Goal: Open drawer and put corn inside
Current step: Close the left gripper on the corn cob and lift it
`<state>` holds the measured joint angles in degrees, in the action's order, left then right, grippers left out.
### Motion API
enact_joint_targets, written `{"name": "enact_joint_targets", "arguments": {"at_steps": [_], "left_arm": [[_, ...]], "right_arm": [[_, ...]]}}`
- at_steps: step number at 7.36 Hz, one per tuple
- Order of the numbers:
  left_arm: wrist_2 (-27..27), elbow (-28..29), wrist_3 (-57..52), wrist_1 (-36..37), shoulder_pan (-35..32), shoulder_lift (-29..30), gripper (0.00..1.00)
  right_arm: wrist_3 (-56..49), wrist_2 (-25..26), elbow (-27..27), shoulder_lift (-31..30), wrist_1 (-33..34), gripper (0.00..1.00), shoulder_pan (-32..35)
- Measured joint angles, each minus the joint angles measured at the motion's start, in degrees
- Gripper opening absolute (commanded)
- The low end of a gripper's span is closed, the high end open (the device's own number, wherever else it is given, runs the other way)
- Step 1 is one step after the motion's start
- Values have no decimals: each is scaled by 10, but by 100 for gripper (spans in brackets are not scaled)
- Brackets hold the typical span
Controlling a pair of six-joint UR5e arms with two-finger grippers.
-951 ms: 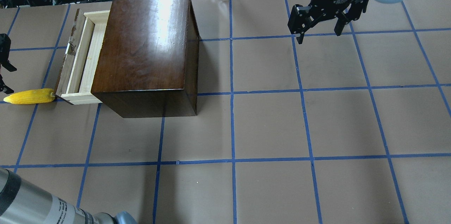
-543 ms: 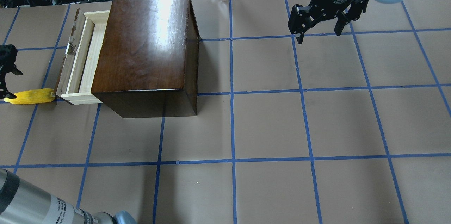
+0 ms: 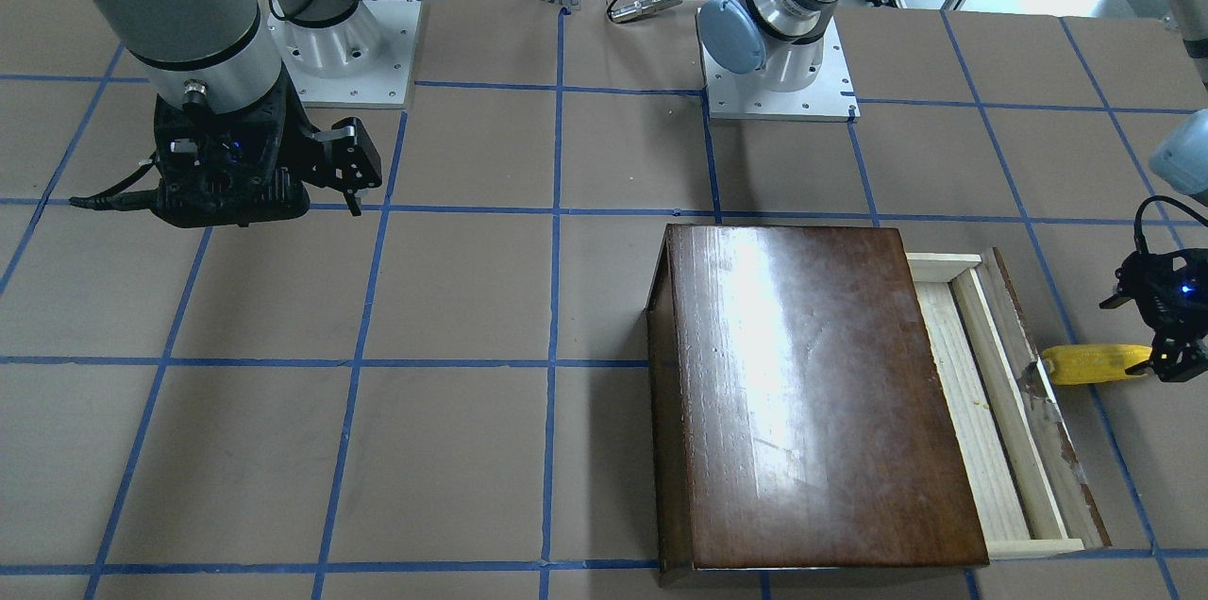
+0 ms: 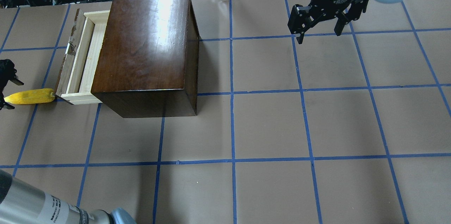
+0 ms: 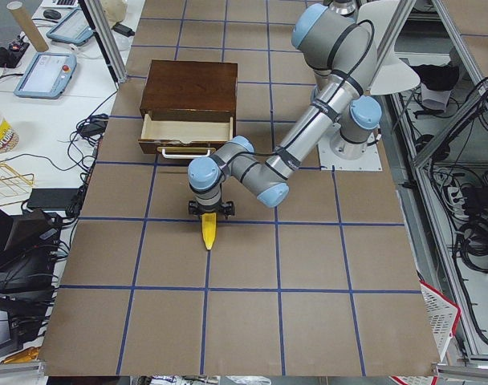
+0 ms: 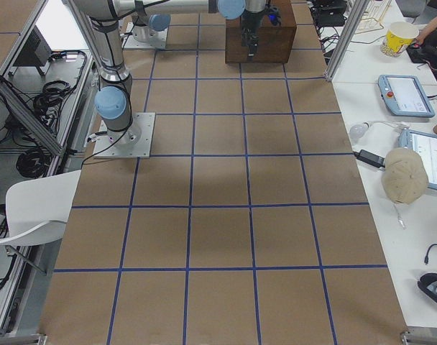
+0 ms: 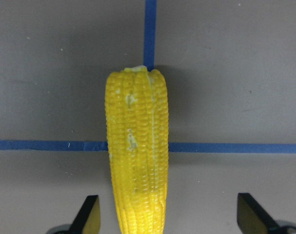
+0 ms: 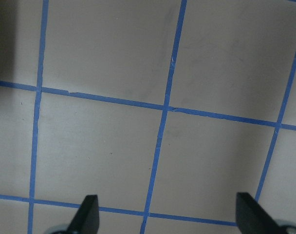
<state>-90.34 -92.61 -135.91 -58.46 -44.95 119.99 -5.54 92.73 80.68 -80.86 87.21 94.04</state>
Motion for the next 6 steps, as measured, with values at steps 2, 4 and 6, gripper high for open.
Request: {"name": "enact_joint_targets", "arguments": {"at_steps": [2, 4, 6], "left_arm": [[10, -1, -6, 18, 0, 13, 100], [18, -1, -6, 34, -2, 27, 100], [19, -2, -7, 48, -3, 39, 94]], "right_arm": [[0, 0, 0, 0, 0, 100, 0], [0, 0, 0, 0, 0, 100, 0], [0, 0, 0, 0, 0, 100, 0]]}}
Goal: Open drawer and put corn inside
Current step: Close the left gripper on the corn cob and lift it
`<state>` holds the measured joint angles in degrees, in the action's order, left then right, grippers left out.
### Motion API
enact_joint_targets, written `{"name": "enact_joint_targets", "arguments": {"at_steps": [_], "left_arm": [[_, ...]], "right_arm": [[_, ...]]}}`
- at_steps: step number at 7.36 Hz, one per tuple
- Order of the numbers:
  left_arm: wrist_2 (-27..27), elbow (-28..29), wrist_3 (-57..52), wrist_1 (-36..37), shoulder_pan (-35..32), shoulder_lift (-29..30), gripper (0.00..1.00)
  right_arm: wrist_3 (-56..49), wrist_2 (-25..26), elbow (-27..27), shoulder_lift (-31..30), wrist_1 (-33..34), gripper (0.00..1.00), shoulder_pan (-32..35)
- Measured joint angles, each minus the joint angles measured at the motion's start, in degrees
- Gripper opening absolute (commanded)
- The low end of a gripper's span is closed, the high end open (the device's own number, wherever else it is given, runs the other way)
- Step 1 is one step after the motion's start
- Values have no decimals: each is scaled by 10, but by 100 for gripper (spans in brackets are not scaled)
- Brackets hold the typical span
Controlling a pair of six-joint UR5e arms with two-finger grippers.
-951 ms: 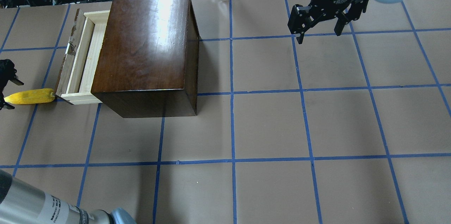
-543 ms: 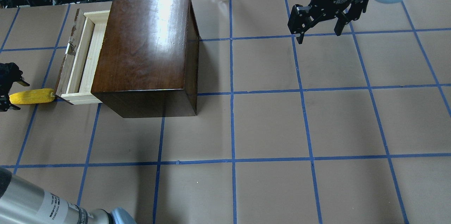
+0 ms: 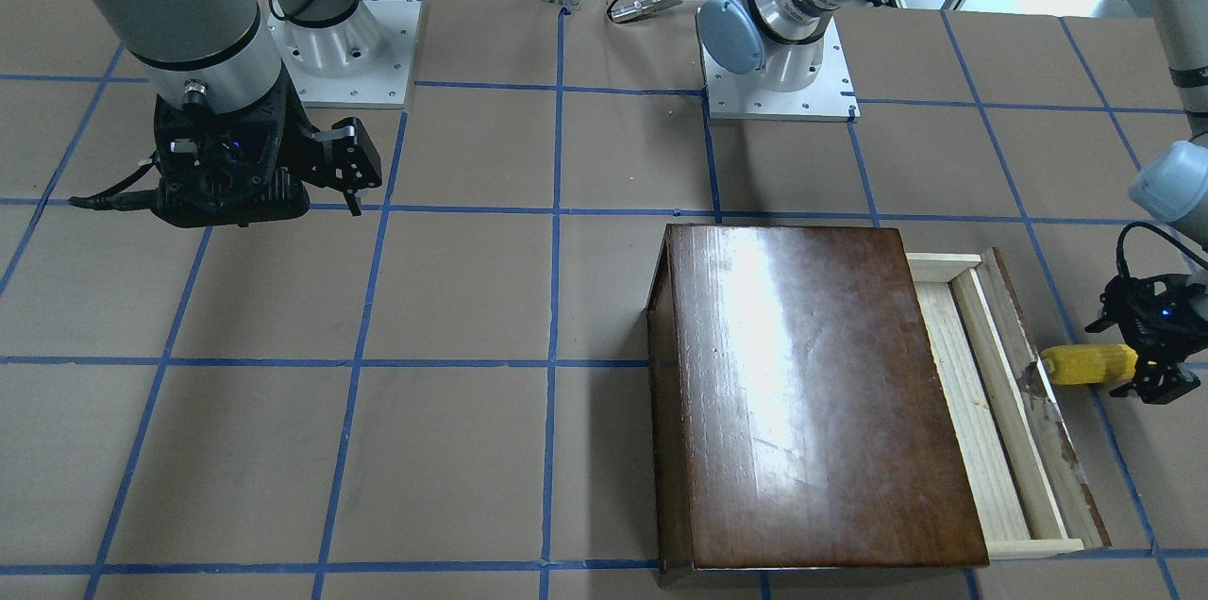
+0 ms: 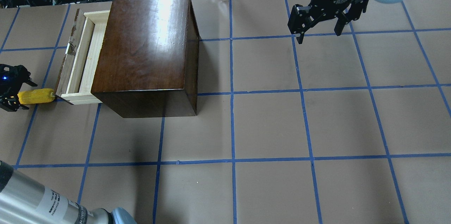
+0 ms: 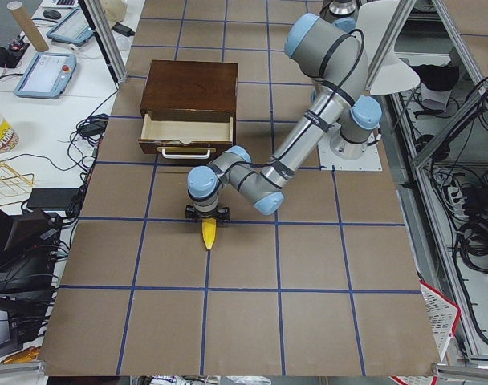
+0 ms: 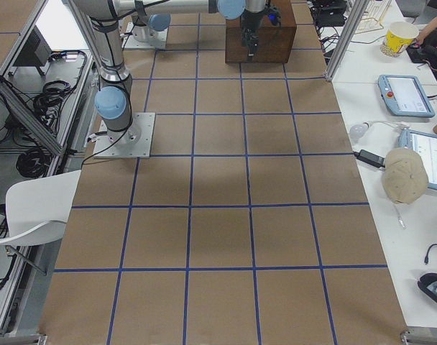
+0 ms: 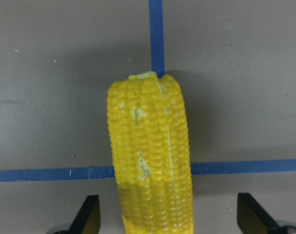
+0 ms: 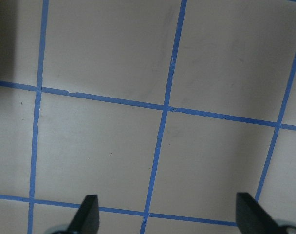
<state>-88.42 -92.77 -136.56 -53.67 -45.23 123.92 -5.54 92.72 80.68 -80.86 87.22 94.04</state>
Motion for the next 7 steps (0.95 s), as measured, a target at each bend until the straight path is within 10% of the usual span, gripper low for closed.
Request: {"name": "enact_joint_targets", "arguments": {"at_steps": [1, 3, 7], "left_arm": [[3, 0, 1, 2, 0, 4, 84], [15, 2, -2, 3, 0, 8, 0], [24, 6, -4, 2, -1, 0, 0]], "right_arm": [[0, 0, 0, 0, 0, 100, 0], [0, 0, 0, 0, 0, 100, 0], [0, 0, 0, 0, 0, 100, 0]]}}
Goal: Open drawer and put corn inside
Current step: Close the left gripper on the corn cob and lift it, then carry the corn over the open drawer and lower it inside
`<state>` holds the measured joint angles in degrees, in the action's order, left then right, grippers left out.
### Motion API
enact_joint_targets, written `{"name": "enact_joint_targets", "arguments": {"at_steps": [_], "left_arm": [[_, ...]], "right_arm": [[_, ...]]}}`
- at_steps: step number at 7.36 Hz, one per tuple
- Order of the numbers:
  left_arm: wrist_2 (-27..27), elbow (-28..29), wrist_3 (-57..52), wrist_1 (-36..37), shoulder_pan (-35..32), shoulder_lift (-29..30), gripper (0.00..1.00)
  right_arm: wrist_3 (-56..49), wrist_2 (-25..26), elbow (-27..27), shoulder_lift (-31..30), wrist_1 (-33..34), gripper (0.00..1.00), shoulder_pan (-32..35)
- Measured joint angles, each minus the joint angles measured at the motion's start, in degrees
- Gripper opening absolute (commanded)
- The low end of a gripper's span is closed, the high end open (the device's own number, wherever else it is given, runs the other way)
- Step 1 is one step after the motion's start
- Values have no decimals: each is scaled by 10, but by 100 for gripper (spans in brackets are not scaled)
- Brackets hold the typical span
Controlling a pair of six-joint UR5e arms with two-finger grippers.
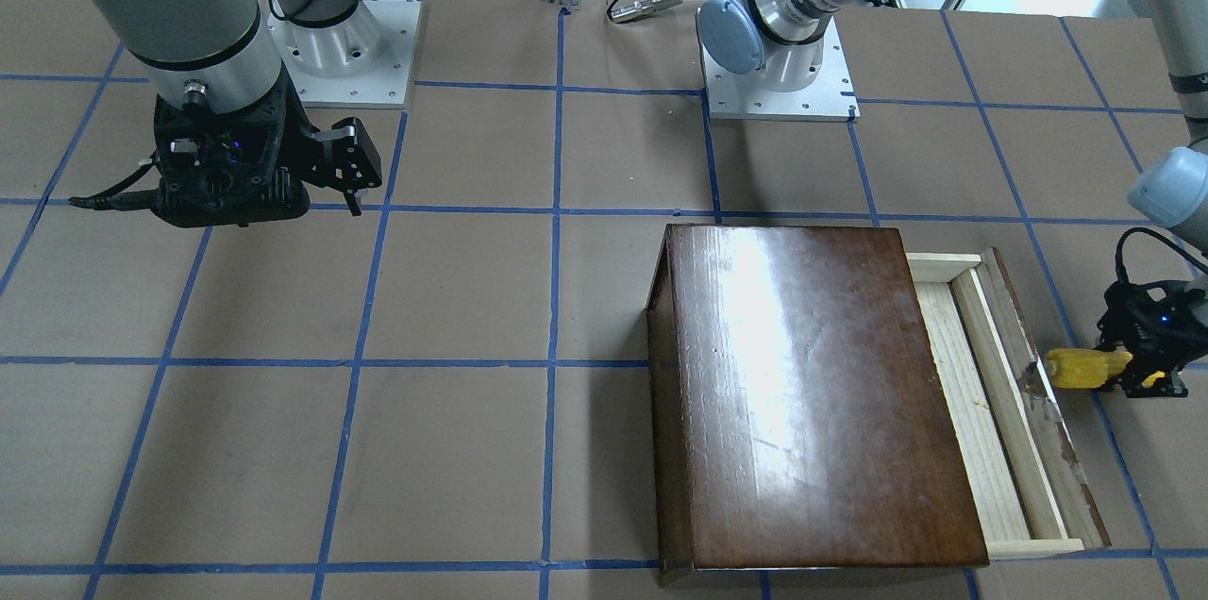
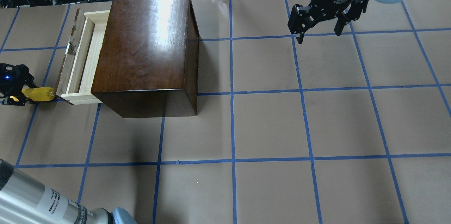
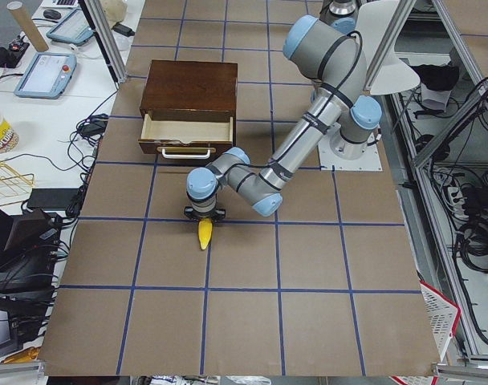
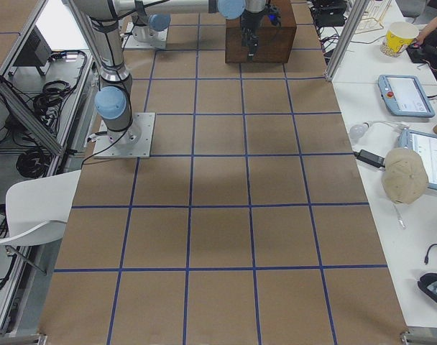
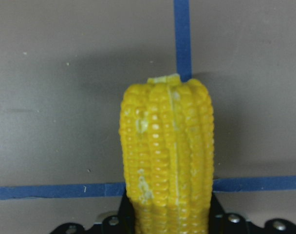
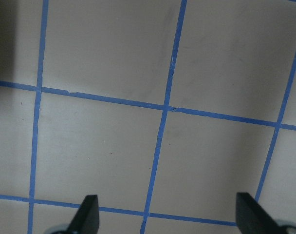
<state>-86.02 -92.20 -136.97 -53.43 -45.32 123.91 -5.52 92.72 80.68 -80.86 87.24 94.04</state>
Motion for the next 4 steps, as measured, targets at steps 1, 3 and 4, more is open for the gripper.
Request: {"name": "enact_joint_targets", "arguments": {"at_steps": [1, 3, 4], "left_arm": [[2, 3, 6, -2, -1, -4, 0], [4, 33, 63, -35, -3, -25, 0], [6, 60, 119, -73, -5, -38, 0]], "right_arm": [[0, 0, 0, 0, 0, 100, 0], [0, 0, 0, 0, 0, 100, 0], [0, 0, 0, 0, 0, 100, 0]]}}
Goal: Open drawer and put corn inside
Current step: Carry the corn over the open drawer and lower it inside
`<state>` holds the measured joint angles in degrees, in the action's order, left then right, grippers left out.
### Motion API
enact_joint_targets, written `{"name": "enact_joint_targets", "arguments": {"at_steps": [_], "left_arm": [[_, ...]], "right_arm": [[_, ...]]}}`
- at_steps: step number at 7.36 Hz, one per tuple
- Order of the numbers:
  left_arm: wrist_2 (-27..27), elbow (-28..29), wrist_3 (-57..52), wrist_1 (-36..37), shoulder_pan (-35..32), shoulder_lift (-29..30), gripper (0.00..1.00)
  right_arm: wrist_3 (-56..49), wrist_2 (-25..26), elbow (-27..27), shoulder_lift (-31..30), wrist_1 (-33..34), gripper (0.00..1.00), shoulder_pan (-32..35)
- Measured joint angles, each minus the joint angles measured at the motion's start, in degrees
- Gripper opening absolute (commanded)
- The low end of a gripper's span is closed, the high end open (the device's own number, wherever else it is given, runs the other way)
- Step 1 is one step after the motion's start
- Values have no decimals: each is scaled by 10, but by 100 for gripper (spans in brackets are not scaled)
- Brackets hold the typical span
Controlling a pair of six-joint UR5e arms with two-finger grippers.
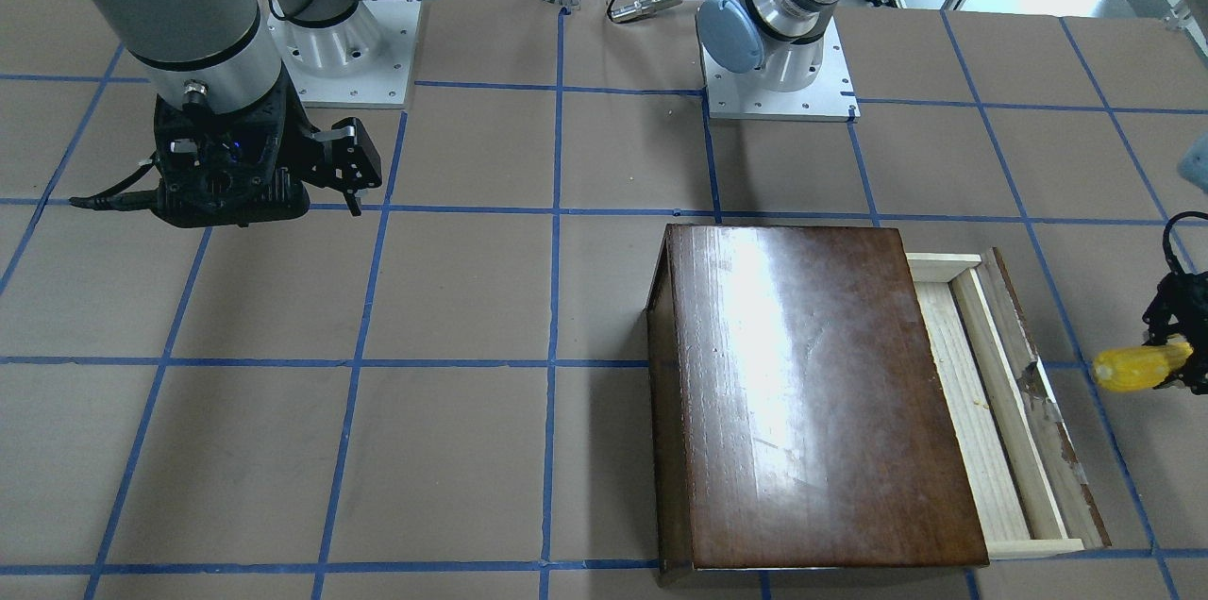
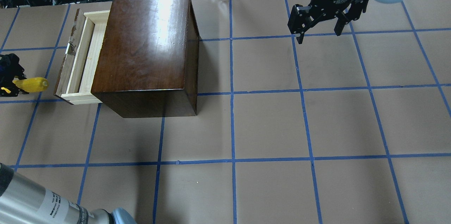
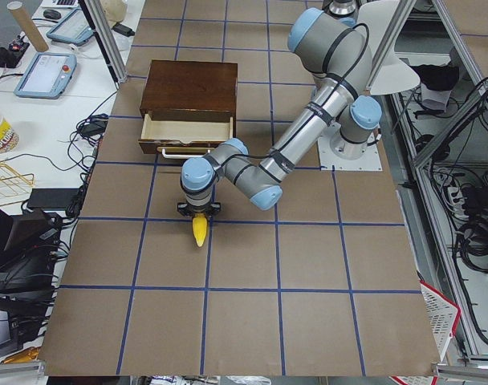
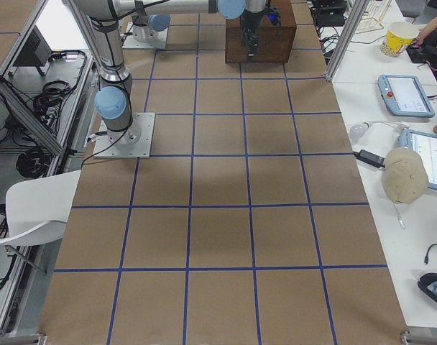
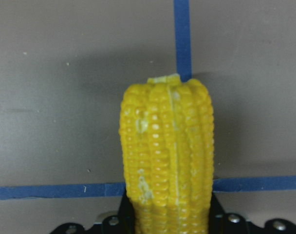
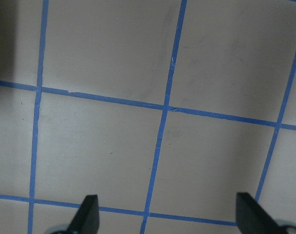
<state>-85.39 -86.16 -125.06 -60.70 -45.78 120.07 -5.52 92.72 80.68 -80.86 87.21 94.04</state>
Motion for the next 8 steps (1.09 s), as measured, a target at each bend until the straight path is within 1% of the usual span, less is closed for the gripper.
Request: {"name": "enact_joint_targets", "arguments": {"at_steps": [2, 4, 8], "left_arm": [[0, 61, 145, -88, -22, -28, 0], [-4, 98, 328, -163, -54, -59, 0], [-6, 102, 703, -243, -133, -105, 0]], "right_arm": [[0, 0, 0, 0, 0, 100, 0], [0, 0, 0, 0, 0, 100, 0], [0, 0, 0, 0, 0, 100, 0]]}}
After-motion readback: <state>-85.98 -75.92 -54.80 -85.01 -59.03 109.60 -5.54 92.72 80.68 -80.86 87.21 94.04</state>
